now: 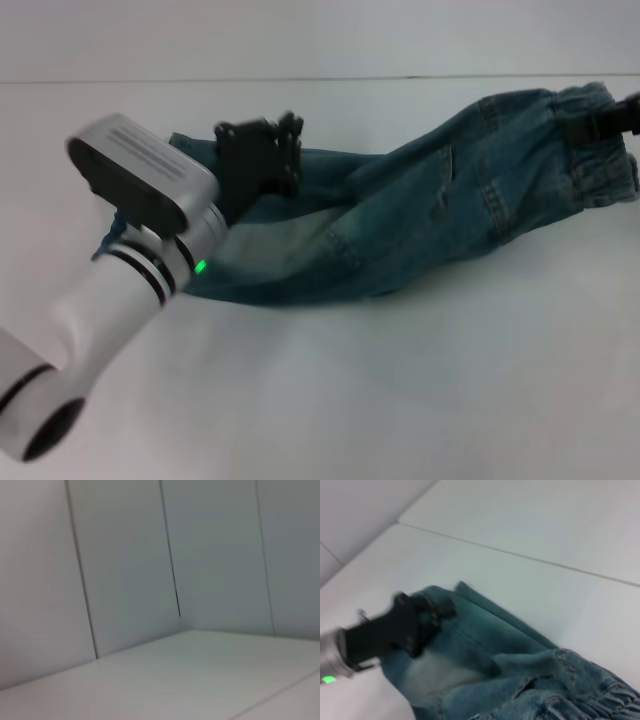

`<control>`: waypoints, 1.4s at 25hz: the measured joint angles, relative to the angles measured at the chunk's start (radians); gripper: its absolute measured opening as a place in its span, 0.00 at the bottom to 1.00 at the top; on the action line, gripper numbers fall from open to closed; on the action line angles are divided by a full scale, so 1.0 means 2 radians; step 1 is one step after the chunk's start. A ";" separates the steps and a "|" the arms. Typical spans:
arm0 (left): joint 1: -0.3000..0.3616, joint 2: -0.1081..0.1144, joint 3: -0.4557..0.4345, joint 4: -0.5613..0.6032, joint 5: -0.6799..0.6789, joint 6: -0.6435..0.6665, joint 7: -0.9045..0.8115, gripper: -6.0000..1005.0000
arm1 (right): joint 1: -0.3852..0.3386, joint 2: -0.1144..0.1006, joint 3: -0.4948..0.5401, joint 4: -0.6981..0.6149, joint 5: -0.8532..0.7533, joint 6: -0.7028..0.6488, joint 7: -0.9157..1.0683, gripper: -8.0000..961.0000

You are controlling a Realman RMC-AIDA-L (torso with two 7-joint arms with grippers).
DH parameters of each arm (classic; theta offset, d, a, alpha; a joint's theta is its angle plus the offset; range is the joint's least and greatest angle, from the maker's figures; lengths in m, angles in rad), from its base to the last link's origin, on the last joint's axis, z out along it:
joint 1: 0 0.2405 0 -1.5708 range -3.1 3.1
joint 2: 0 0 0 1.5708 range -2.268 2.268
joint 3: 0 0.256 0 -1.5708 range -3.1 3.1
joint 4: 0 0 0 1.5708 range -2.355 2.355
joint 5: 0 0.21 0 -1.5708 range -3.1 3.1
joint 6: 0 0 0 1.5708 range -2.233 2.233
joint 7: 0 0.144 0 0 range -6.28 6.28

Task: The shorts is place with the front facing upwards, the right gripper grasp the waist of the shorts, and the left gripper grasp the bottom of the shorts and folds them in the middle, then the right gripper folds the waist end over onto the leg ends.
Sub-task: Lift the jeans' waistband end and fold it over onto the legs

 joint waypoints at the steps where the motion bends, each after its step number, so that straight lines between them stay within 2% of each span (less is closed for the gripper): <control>1: -0.001 0.000 -0.006 -0.010 0.001 -0.001 0.017 0.24 | 0.002 -0.003 0.000 0.000 0.006 -0.004 0.002 0.11; 3: -0.006 0.000 -0.026 -0.036 0.002 -0.007 0.052 0.16 | 0.008 -0.007 0.001 0.000 0.018 -0.014 0.006 0.11; 5: -0.011 0.000 -0.049 -0.058 0.003 -0.020 0.081 0.00 | 0.014 -0.009 0.002 -0.001 0.031 -0.026 0.009 0.11; 9: -0.022 0.000 -0.115 -0.101 0.015 -0.072 0.144 0.00 | 0.024 -0.012 0.000 -0.017 0.052 -0.042 0.020 0.11; 11: -0.022 0.000 -0.133 -0.112 0.034 -0.085 0.155 0.00 | 0.030 -0.012 -0.001 -0.031 0.057 -0.047 0.027 0.11; 20: -0.010 0.000 -0.213 -0.151 0.181 -0.132 0.117 0.01 | 0.060 -0.010 -0.005 -0.035 0.059 -0.044 0.032 0.11; 29: -0.006 0.000 -0.244 -0.186 0.287 -0.140 0.057 0.01 | 0.083 -0.002 -0.016 -0.030 0.060 -0.034 0.027 0.11; 35: 0.004 0.000 -0.251 -0.194 0.307 -0.136 0.044 0.01 | 0.084 -0.001 -0.034 -0.017 0.060 -0.017 0.023 0.11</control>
